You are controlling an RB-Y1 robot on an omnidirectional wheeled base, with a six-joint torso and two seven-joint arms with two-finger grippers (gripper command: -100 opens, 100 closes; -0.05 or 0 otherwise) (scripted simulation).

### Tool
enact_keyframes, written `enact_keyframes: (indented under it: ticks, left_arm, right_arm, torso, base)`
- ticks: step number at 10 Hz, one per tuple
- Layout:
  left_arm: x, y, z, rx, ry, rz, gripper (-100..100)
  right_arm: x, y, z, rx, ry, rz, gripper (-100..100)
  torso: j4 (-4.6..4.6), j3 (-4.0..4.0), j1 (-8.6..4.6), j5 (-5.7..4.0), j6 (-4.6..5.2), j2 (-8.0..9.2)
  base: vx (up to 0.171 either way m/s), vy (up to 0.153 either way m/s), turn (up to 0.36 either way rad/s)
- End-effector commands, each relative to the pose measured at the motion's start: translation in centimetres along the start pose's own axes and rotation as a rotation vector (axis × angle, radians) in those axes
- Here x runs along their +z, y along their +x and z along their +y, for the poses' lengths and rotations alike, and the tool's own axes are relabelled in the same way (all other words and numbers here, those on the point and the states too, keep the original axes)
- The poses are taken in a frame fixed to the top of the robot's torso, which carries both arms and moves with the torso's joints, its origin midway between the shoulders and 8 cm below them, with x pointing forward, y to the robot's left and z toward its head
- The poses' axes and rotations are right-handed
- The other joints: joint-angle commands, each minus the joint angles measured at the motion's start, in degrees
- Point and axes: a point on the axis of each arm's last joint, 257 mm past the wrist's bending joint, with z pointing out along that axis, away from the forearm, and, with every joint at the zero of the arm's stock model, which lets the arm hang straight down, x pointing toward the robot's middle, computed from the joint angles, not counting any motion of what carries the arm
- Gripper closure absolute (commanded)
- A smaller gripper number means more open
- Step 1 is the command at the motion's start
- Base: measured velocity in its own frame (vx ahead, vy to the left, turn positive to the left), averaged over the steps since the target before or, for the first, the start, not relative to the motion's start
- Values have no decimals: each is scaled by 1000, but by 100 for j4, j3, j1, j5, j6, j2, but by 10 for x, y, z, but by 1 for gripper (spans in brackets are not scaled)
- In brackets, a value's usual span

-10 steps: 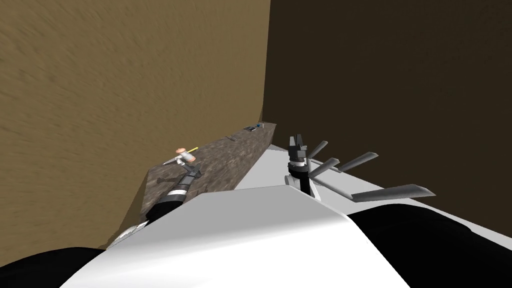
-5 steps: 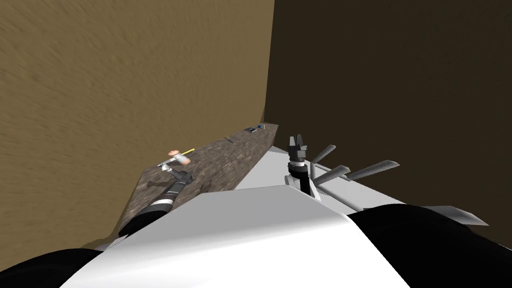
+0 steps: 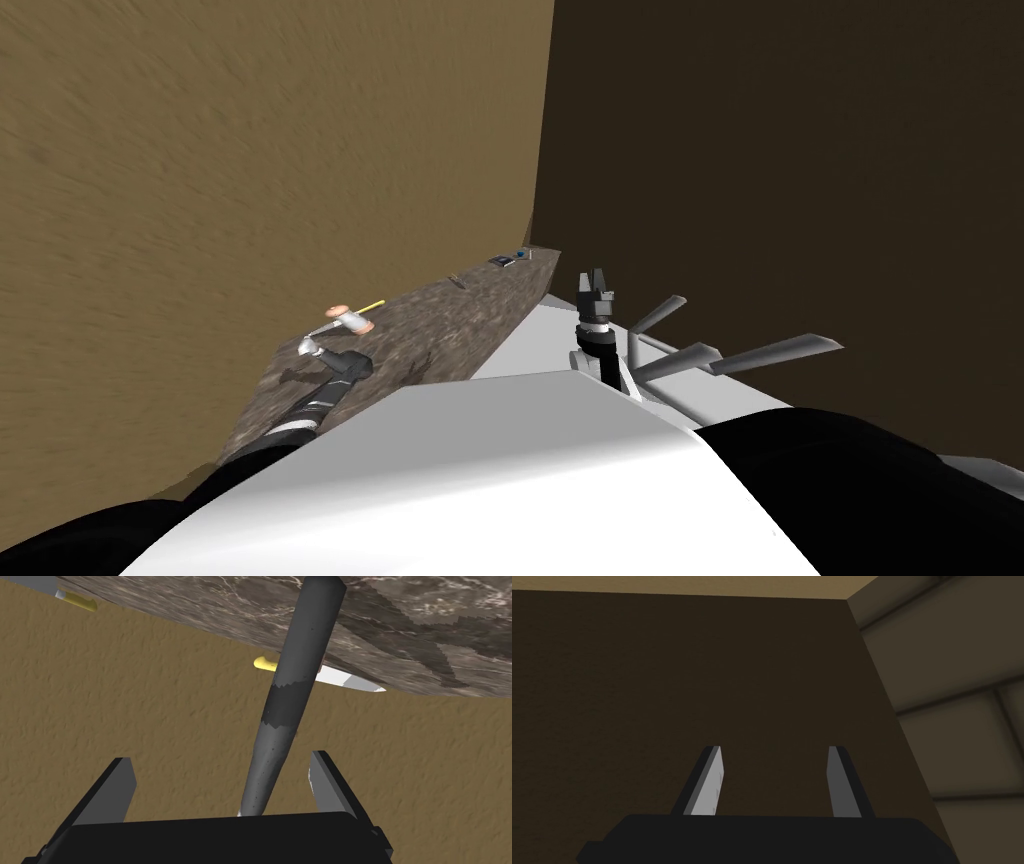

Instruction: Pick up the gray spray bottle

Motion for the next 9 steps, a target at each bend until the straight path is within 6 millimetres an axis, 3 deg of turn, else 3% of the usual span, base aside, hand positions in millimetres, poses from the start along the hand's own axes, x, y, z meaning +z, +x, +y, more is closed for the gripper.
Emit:
enact_keyframes:
  ticks: [1,7,8,9]
  left_arm:
    - [-8,-2,24,46,-66,17,-100]
    - [-36,-19,94,180,-252,71,-100]
    - [-40,-22,101,194,-272,77,-100]
    - [-39,-19,93,184,-257,73,-100]
  right_arm:
    - [0,0,0,0,0,0,0]
    - [0,0,0,0,0,0,0]
    - [0,0,0,0,0,0,0]
    - [0,0,0,0,0,0,0]
  torso:
    - [0,0,0,0,0,0]
    - [-4,-10,11,2,2,-16]
    - [-4,-11,11,2,2,-19]
    - [-5,-14,21,4,3,-23]
  base:
    - [111,-64,84]
    - [148,-48,52]
    - [159,4,20]
    - [71,8,4]
